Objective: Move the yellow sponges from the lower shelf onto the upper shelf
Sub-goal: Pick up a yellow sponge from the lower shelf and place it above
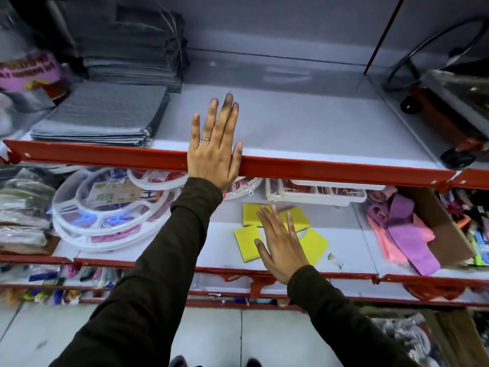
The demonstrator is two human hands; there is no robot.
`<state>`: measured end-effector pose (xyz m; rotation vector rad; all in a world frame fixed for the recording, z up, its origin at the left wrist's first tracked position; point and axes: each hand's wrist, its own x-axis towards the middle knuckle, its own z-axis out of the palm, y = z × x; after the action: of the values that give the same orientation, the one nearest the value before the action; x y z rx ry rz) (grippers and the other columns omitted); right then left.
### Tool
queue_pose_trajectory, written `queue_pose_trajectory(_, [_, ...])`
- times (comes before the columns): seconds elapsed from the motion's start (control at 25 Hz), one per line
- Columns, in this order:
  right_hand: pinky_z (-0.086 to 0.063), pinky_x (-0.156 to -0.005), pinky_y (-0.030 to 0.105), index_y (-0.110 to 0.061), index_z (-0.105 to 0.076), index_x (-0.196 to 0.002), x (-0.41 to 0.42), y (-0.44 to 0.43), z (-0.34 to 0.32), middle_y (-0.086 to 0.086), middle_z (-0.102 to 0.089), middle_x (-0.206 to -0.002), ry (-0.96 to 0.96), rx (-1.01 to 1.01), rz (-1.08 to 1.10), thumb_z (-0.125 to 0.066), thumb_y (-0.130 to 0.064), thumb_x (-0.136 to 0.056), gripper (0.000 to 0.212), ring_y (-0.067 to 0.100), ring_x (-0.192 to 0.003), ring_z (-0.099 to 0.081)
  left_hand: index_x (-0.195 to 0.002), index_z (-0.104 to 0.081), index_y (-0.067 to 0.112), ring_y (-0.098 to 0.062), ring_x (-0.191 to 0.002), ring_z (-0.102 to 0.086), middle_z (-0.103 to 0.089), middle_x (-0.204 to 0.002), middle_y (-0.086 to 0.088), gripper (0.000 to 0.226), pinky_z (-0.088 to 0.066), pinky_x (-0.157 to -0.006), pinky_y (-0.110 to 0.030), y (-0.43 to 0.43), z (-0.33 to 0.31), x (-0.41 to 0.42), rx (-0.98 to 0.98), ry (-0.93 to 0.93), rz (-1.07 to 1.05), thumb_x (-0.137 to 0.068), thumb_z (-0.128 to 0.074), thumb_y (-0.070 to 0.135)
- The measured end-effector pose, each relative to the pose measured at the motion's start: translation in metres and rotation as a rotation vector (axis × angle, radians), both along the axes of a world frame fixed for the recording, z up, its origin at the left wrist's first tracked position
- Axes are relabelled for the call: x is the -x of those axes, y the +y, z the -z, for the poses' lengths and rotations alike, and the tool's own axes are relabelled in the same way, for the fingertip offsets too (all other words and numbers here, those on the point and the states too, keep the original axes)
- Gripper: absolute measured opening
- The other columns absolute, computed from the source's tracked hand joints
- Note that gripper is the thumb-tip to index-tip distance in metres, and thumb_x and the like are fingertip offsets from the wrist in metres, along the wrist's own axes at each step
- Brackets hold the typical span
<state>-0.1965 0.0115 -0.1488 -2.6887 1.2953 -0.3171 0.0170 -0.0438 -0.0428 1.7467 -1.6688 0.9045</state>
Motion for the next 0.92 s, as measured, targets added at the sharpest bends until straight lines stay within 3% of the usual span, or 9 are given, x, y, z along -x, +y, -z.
queue_pose_trajectory(0.24, [0.004, -0.123, 0.049, -0.01, -0.008, -0.155, -0.029, -0.048, 0.049, 0.005, -0.005, -0.166, 0.429, -0.24, -0.15, -0.058, -0.015, -0.084, 0.087, 0.025, -0.153, 0.003, -0.159, -0.019, 0.01, -0.029, -0.154, -0.021, -0.027, -0.165, -0.009, 0.064, 0.008, -0.125, -0.043, -0.008, 0.007, -0.005, 0.052, -0.043, -0.019, -0.101, -0.024, 0.036])
queue_pose_trajectory(0.44, [0.003, -0.121, 0.053, -0.007, -0.009, -0.154, -0.051, -0.063, 0.062, 0.013, -0.011, -0.164, 0.692, -0.234, -0.258, -0.071, -0.011, -0.074, 0.101, 0.03, -0.153, -0.003, -0.159, -0.021, 0.009, -0.03, -0.153, -0.024, -0.031, -0.164, -0.011, 0.064, 0.006, -0.126, -0.043, -0.009, 0.008, -0.005, 0.075, -0.04, -0.017, -0.101, -0.022, 0.036])
queue_pose_trajectory(0.64, [0.007, -0.119, 0.055, -0.008, -0.017, -0.152, -0.051, -0.063, 0.059, 0.016, -0.027, -0.158, 0.684, -0.198, -0.269, -0.076, -0.02, -0.071, 0.101, 0.028, -0.151, -0.015, -0.159, -0.02, 0.009, -0.029, -0.153, -0.024, -0.03, -0.164, -0.01, 0.064, 0.006, -0.126, -0.042, -0.008, 0.006, -0.004, 0.05, -0.049, -0.031, -0.101, -0.017, 0.035])
queue_pose_trajectory(0.92, [0.003, -0.122, 0.054, -0.011, -0.023, -0.15, -0.04, -0.043, 0.004, 0.011, -0.034, -0.153, 0.488, -0.169, -0.183, -0.079, -0.028, -0.069, 0.1, 0.026, -0.145, -0.029, -0.16, -0.019, 0.01, -0.028, -0.155, -0.018, -0.023, -0.167, -0.01, 0.062, 0.01, -0.126, -0.04, 0.001, -0.002, -0.001, -0.024, -0.018, -0.031, -0.102, -0.021, 0.034])
